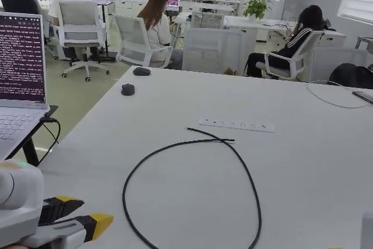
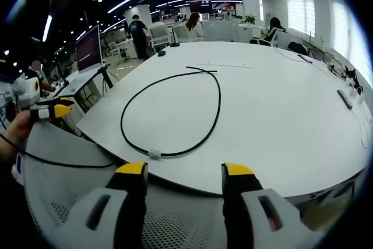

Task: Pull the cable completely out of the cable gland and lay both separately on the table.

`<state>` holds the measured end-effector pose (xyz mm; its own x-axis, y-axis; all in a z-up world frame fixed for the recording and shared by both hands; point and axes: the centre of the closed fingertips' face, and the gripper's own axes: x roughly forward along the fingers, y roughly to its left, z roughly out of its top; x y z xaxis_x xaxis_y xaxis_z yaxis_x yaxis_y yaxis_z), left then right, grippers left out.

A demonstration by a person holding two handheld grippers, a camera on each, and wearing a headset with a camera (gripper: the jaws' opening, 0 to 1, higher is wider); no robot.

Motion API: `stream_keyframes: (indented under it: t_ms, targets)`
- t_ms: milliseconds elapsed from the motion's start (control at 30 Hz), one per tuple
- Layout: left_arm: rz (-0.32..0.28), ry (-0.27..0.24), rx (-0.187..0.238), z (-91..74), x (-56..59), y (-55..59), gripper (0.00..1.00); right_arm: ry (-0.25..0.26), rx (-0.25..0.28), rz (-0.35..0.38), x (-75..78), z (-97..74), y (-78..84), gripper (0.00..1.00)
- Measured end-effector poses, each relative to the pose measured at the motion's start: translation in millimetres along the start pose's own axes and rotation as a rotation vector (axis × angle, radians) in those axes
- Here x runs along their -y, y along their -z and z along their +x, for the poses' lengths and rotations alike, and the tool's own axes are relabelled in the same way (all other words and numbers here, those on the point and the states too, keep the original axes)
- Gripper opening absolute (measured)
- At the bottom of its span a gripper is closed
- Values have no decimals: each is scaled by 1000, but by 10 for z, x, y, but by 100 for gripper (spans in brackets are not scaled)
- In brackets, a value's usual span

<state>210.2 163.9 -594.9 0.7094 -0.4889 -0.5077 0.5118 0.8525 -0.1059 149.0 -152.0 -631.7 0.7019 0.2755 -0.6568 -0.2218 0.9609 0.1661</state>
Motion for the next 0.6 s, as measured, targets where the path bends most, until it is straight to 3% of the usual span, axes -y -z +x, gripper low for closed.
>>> stream_keyframes:
  t_ms: [600]
  targets:
    - [12, 24, -16, 93, 69, 18, 41, 7, -7, 0, 3, 1, 9, 52]
